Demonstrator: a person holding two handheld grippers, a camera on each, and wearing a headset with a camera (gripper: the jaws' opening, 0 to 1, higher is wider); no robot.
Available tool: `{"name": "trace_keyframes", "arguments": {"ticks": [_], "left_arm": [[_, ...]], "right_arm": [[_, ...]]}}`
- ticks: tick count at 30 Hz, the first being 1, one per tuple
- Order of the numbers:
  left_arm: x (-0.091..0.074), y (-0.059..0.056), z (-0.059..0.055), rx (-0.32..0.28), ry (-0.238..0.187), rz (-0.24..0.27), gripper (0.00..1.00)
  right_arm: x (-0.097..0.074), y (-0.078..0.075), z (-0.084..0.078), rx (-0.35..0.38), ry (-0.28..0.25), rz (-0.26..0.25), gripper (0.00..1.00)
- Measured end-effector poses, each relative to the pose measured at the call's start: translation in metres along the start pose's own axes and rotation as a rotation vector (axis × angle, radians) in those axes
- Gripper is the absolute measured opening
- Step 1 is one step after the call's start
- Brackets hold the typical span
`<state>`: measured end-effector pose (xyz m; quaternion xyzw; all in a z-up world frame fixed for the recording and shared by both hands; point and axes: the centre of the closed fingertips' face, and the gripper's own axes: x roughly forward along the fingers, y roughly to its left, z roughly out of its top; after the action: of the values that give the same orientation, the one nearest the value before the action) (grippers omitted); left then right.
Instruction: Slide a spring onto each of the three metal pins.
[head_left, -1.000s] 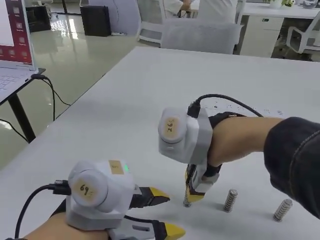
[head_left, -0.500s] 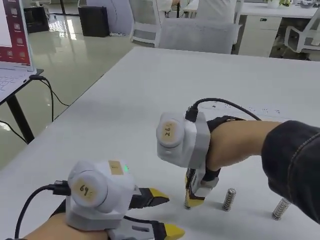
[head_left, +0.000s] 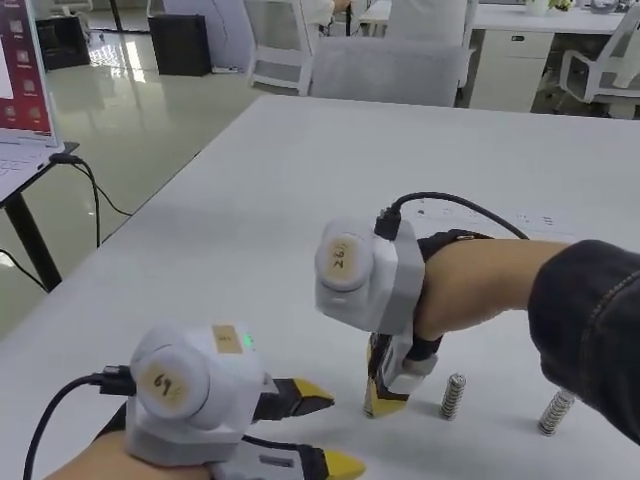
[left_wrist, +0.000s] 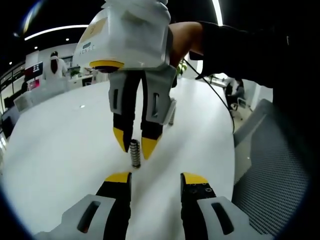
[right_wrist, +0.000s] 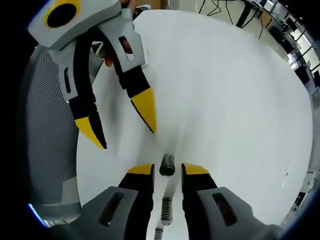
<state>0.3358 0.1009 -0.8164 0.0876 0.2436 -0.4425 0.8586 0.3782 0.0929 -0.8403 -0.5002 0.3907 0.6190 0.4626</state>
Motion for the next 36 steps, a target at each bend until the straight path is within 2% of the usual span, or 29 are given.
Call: {"name": "trace_keyframes", "arguments": {"ticks": [12, 22, 36], "left_arm": [[0.000, 0.000, -0.001, 0.004, 0.007, -0.001, 0.33], [0.001, -0.003, -0.003, 0.008, 0.014, -0.010, 0.33], [0.001, -0.005, -0.006, 0.011, 0.023, -0.019, 0.33]], "right_arm": [[-0.009, 0.000, -0.022, 0.057, -0.025, -0.028, 0.24], [-0.016, 0.001, -0.041, 0.168, -0.096, -0.045, 0.25], [-0.022, 0.002, -0.062, 0.279, -0.180, -0.109, 0.31]]}}
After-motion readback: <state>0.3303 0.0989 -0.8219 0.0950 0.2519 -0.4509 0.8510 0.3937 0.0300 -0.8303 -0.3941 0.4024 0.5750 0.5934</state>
